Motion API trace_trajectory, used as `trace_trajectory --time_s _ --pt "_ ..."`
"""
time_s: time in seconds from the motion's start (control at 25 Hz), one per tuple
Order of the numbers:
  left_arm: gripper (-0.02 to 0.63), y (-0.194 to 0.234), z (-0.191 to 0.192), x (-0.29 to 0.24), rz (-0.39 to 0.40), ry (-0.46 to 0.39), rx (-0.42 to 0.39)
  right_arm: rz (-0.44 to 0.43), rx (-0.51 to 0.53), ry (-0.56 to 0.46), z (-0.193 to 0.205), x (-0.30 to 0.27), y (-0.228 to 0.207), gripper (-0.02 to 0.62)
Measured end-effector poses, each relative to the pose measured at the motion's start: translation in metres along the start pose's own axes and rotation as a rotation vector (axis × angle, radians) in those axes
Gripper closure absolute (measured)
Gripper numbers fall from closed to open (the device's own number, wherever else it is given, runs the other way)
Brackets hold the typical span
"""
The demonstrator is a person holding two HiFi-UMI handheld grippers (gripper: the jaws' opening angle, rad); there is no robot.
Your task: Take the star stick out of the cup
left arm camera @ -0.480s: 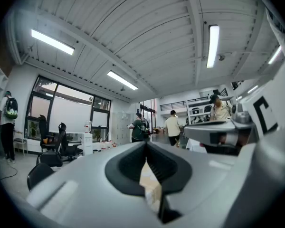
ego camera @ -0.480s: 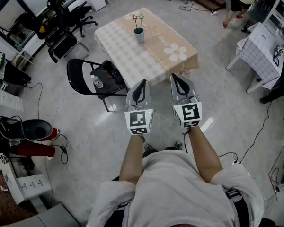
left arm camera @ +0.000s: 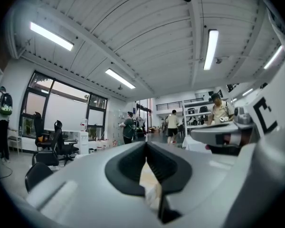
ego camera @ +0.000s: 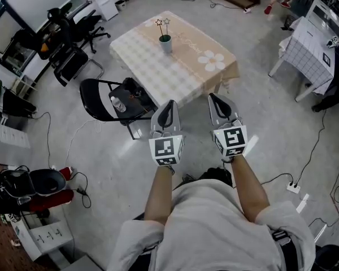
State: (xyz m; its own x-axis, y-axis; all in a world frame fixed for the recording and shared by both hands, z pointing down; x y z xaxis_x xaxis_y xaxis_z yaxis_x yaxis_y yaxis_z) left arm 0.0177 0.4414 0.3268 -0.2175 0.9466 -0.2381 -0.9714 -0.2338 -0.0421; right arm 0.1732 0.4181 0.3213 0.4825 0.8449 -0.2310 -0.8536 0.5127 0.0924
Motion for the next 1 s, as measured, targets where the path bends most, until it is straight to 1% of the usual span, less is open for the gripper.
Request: trace_trajectory --time_s 0.16,0.28,0.4,0.6,0.72,0.92,1.0 --pt "0.604 0.008 0.012 -0.003 0.022 0.020 0.023 0.008 0.008 0.047 0.012 -0.003 0.005 0.595" --pt "0.604 0.009 0.017 -0.009 0.030 0.025 0.035 0.001 -0.016 0.067 0.018 -0.010 0.002 0.595" --pt "0.604 0.016 0.015 -0.024 0.034 0.027 0.041 -0.011 -0.040 0.068 0.016 -0.027 -0.001 0.595" --pt "0.603 0.038 0.011 -0.056 0.023 0.035 0.044 -0.030 -0.032 0.069 0.012 -0.069 -0.007 0.595" --pt "0.604 0.058 0.010 -0.092 0.004 0.039 0.054 -0.047 -0.024 0.064 0.008 -0.112 -0.020 0.595" --pt "0.604 0.086 0.001 -0.172 0.002 0.074 0.066 -0.078 -0.038 0.072 -0.006 -0.196 -0.058 0.595" --pt "0.604 0.099 -0.004 -0.205 -0.010 0.086 0.081 -0.098 -0.038 0.081 -0.012 -0.232 -0.074 0.595"
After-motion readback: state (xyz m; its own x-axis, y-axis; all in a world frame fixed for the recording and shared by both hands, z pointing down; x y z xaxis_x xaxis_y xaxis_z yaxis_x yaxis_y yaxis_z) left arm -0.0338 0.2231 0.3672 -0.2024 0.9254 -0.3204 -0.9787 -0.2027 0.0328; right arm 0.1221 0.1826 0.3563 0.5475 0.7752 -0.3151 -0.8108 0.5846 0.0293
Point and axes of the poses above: the fingertips, and each gripper's own axes: x backward along the fingers, y to its left, z out of its underside, the point moved 4 cm from there along x, backward along the fingers, and after that the axes turned 13 degrees about y, right-handed, at the moved point
